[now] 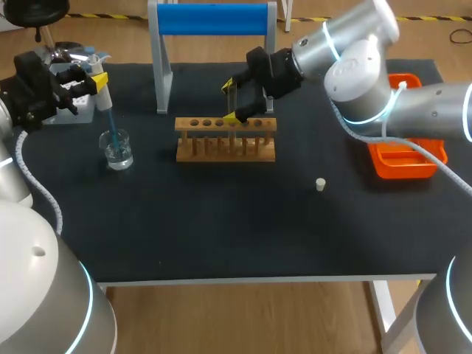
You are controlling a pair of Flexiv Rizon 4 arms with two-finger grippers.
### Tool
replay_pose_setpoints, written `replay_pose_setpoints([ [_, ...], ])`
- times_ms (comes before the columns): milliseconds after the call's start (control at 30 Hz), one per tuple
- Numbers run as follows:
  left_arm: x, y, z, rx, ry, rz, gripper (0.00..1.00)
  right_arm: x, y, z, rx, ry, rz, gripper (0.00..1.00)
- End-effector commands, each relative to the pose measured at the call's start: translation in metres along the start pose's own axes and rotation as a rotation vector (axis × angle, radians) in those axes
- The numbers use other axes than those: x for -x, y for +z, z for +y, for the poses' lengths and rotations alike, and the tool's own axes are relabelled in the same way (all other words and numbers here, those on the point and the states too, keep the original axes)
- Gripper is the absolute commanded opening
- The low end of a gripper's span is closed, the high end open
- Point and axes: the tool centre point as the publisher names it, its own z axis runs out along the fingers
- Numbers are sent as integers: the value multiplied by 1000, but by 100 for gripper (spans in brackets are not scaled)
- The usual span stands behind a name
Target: Invert the test tube, pick up the pipette, mount the tip to pipette, aspirate from beaker and dispense into the tube, eject the tip, return the pipette, and cap with the stopper.
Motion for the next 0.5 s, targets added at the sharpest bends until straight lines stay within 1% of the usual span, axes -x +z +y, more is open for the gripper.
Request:
replay_pose_setpoints([
  [33,-7,-7,-8,0,7,-14,0,0,-1,0,-3,1,3,100],
  [500,-19,-9,-38,-2,76,-20,0,0,-1,0,-3,1,3,100],
])
